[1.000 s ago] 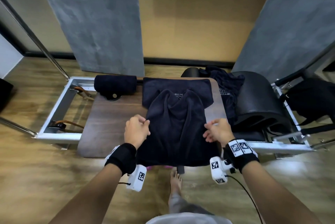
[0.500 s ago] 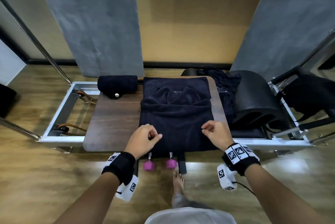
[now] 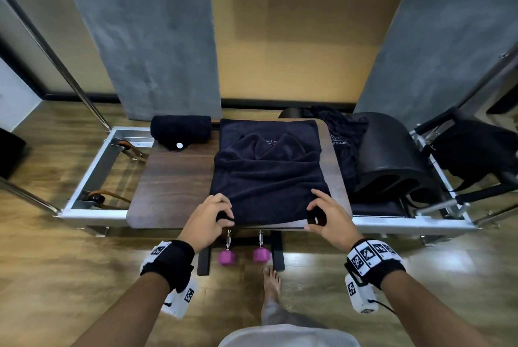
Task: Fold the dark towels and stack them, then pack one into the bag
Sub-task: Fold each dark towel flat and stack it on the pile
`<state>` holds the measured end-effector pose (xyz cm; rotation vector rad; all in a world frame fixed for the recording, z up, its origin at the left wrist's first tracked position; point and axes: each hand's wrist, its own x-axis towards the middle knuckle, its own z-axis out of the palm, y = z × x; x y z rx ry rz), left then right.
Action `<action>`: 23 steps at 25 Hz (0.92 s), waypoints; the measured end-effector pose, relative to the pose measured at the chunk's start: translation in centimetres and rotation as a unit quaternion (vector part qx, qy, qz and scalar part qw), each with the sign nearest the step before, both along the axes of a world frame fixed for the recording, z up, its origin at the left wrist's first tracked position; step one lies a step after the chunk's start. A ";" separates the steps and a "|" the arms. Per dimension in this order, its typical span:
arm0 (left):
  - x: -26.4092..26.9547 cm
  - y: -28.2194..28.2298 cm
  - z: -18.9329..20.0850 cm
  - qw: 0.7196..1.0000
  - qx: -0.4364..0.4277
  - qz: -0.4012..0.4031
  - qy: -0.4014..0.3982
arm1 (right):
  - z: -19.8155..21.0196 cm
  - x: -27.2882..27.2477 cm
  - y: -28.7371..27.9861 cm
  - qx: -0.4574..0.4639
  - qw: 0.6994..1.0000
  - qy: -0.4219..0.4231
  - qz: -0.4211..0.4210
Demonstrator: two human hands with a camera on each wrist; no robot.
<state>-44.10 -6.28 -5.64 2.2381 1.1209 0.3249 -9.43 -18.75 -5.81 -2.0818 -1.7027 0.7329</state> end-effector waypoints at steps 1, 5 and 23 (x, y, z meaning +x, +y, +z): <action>0.0 0.2 0.0 0.999 -0.011 0.015 -0.037 | 0.0 0.1 -0.1 0.001 1.000 0.002 -0.001; 0.6 1.4 1.0 0.983 -0.040 0.104 -0.149 | 0.1 0.6 0.1 0.024 1.000 0.000 -0.005; 10.3 23.4 6.3 0.943 0.072 0.304 -0.118 | 8.1 12.5 25.6 0.169 0.973 0.094 -0.129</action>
